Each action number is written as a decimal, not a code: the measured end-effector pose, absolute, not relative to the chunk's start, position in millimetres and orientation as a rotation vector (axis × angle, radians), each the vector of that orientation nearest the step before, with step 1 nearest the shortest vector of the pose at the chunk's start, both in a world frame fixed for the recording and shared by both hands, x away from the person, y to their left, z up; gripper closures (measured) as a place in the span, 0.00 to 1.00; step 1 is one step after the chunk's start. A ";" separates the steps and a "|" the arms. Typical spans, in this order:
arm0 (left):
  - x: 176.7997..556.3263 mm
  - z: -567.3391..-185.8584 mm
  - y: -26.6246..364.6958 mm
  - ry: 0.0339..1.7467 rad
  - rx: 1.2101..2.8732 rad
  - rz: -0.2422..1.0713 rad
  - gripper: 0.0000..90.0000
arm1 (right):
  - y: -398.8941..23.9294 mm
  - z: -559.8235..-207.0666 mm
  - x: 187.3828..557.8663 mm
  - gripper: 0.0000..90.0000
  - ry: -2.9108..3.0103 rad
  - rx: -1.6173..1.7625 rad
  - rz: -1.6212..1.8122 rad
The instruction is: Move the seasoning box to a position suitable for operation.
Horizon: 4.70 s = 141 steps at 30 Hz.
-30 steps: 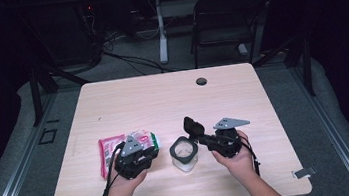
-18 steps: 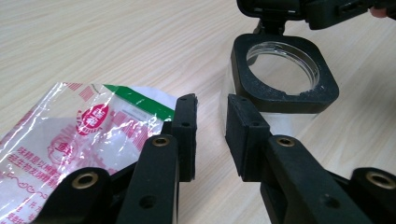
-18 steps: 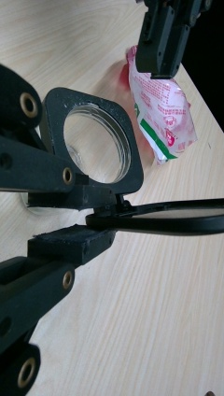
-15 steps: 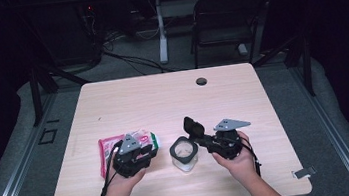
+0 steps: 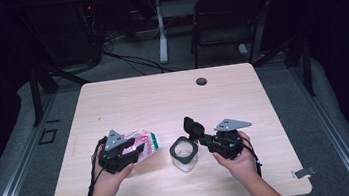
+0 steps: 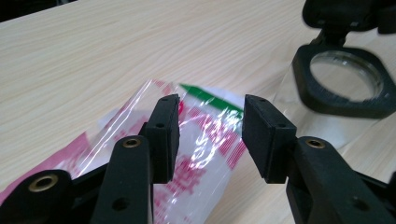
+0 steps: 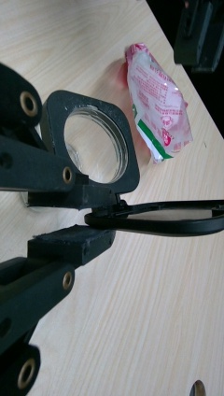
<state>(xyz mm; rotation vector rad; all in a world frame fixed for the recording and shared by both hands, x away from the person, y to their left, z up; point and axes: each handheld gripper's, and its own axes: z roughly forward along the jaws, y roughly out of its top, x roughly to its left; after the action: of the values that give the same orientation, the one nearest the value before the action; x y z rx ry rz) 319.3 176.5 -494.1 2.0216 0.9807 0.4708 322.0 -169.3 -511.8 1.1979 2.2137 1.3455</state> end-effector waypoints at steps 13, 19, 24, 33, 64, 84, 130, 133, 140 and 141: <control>313.4 -520.4 195.9 1.031 2.019 0.470 0.60 | -167.1 -512.4 325.8 0.95 2.201 1.199 1.339; 314.1 -533.6 186.6 1.015 2.066 0.453 0.58 | -166.3 -513.3 329.4 0.93 2.196 1.203 1.359; 313.2 -539.3 178.1 0.992 2.109 0.476 0.56 | -169.1 -511.7 326.9 0.88 2.199 1.187 1.375; 310.6 -545.2 160.3 0.929 2.182 0.553 0.50 | -173.2 -511.2 323.3 0.83 2.189 1.194 1.382; 333.0 -559.1 144.3 0.955 2.244 0.660 0.54 | -186.3 -511.8 310.2 0.78 2.149 1.217 1.379; 342.5 -562.3 153.0 1.013 2.225 0.600 0.77 | -186.9 -512.9 309.4 0.78 2.152 1.222 1.373; 349.6 -556.9 168.7 1.061 2.167 0.550 1.00 | -187.2 -514.7 309.3 0.76 2.155 1.223 1.374; 348.9 -554.1 170.8 1.061 2.158 0.551 1.00 | -188.0 -514.5 309.2 0.76 2.155 1.223 1.372; 346.8 -548.5 176.3 1.069 2.136 0.552 1.00 | -188.4 -514.2 309.4 0.75 2.152 1.223 1.379; 346.8 -548.5 176.3 1.069 2.136 0.552 1.00 | -188.4 -514.2 309.4 0.75 2.152 1.223 1.379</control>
<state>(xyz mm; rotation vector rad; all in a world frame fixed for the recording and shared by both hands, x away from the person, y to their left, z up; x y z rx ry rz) 346.8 176.3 -548.5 2.1362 1.0692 0.5519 309.4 -188.4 -514.2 1.2232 2.1518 1.3793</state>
